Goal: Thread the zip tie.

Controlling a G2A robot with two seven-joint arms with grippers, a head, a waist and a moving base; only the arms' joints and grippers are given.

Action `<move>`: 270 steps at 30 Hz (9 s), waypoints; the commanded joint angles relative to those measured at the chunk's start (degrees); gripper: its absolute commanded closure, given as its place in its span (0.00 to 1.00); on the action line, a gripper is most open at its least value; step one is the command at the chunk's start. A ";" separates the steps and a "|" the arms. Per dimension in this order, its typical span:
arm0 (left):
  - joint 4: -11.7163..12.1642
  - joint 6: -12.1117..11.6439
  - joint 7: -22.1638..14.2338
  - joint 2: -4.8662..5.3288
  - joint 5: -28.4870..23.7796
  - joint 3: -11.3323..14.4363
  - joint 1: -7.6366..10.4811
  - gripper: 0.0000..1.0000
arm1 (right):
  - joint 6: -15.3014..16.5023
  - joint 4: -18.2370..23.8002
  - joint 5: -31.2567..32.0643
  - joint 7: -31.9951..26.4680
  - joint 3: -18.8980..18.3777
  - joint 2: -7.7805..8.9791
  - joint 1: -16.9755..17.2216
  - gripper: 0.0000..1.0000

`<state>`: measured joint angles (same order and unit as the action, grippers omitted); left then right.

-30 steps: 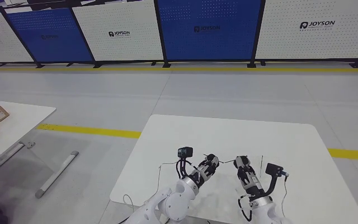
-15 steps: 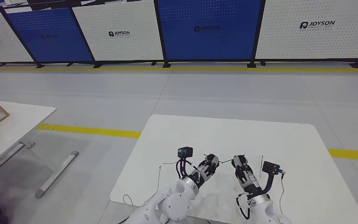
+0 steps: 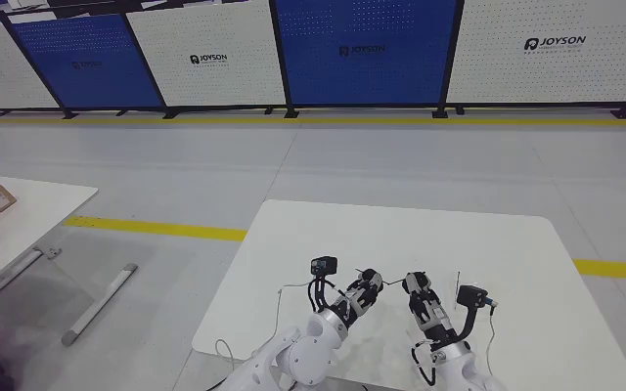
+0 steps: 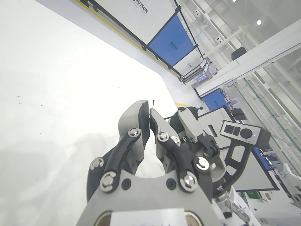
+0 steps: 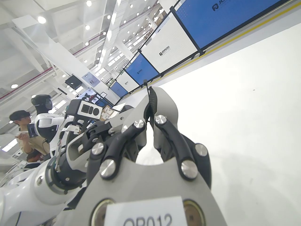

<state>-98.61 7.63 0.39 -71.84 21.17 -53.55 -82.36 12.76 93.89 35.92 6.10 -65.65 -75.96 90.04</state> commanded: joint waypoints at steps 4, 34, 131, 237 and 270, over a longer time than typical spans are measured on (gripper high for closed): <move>0.22 -0.54 0.29 -0.09 -0.72 -0.06 -0.12 1.00 | -0.05 0.03 0.00 -0.03 0.00 0.00 0.01 1.00; -0.47 -3.47 0.47 -0.81 -6.56 -1.03 -1.15 0.76 | 0.05 0.26 -3.00 0.64 -0.20 -0.50 -0.03 1.00; 0.71 -5.29 0.32 -1.57 -4.68 -1.69 -1.52 1.00 | 1.53 2.37 -3.33 -0.77 -2.27 -0.60 2.15 1.00; -0.36 -8.86 -1.19 -1.55 -4.62 -2.59 -2.80 1.00 | 1.70 4.13 -4.42 -5.31 -3.42 -0.08 2.84 0.00; -2.83 -7.06 -3.33 -2.23 -23.12 -5.72 -2.64 1.00 | 1.78 0.20 7.81 -6.79 -5.29 0.93 1.88 0.00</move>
<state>-101.44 0.62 -2.95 -74.07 -2.04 -59.26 -85.00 14.55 94.06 43.77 -0.80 -70.94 -75.03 91.91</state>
